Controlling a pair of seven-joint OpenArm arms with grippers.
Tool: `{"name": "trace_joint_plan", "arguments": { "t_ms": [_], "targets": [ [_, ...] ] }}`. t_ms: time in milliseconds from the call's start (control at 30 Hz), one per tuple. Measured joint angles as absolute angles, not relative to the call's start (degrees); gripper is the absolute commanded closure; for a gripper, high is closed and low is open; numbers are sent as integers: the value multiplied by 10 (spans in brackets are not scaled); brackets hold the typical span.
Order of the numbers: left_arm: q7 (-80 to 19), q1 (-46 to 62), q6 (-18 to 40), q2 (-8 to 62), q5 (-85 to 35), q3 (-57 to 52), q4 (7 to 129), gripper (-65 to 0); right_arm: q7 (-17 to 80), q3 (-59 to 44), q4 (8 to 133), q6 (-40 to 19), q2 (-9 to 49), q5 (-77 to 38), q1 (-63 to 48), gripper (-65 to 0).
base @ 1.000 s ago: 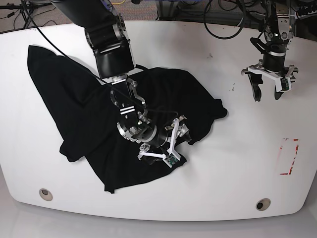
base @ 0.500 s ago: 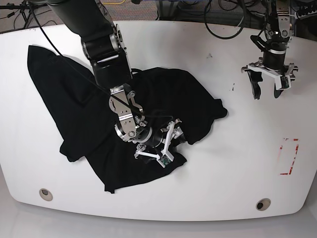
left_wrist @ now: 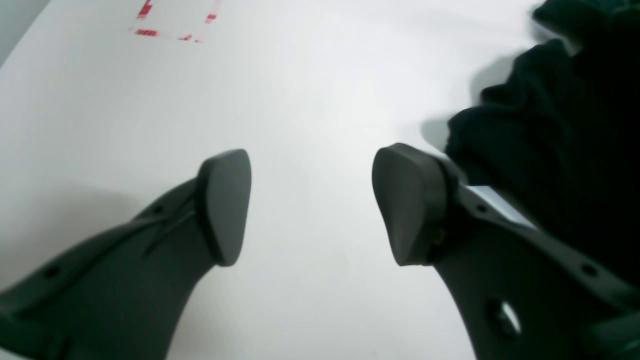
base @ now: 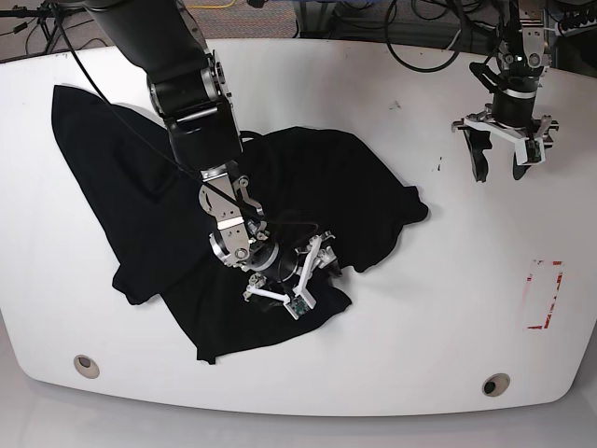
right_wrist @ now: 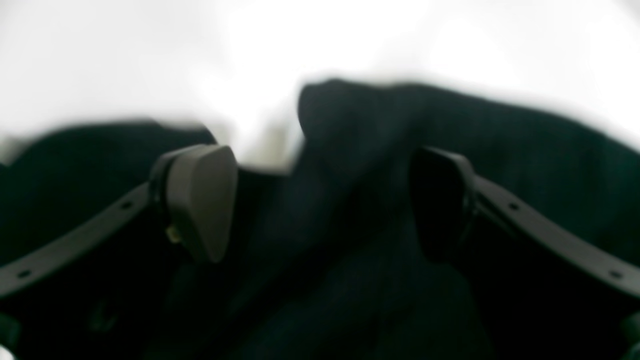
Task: Fold the T-shirt properly
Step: 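Lower the right gripper into the shirt's middle and grasp fabric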
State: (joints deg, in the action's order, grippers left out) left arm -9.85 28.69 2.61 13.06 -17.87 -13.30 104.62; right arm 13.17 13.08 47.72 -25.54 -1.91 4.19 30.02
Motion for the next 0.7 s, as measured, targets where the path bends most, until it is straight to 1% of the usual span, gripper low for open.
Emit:
{"name": "trace_joint_plan", "arguments": {
  "t_ms": [200, 300, 367, 433, 567, 633, 700],
  "targets": [
    [-98, 287, 24, 131, -179, -133, 1045, -394, 95, 130, 421, -253, -14, 43, 297, -510],
    [-98, 287, 25, 131, -179, -133, 1045, -394, 67, 130, 402, -239, -13, 41, 296, -507],
    [-98, 287, 26, 131, -179, -133, 1045, -394, 52, 130, 395, -230, -14, 41, 296, -491],
    [-98, 287, 26, 131, -179, -133, 1045, -394, 50, 131, 392, -221, -16, 41, 298, -445],
    [-98, 286, 26, 131, -179, -133, 1044, -394, 49, 131, 392, -210, -16, 40, 297, -271],
    [-98, 286, 26, 131, -179, -133, 1044, -394, 49, 131, 392, -210, -16, 41, 297, -168],
    [-98, 286, 26, 131, -179, -133, 1044, -394, 49, 131, 392, -209, -16, 41, 298, -92]
  ]
}}
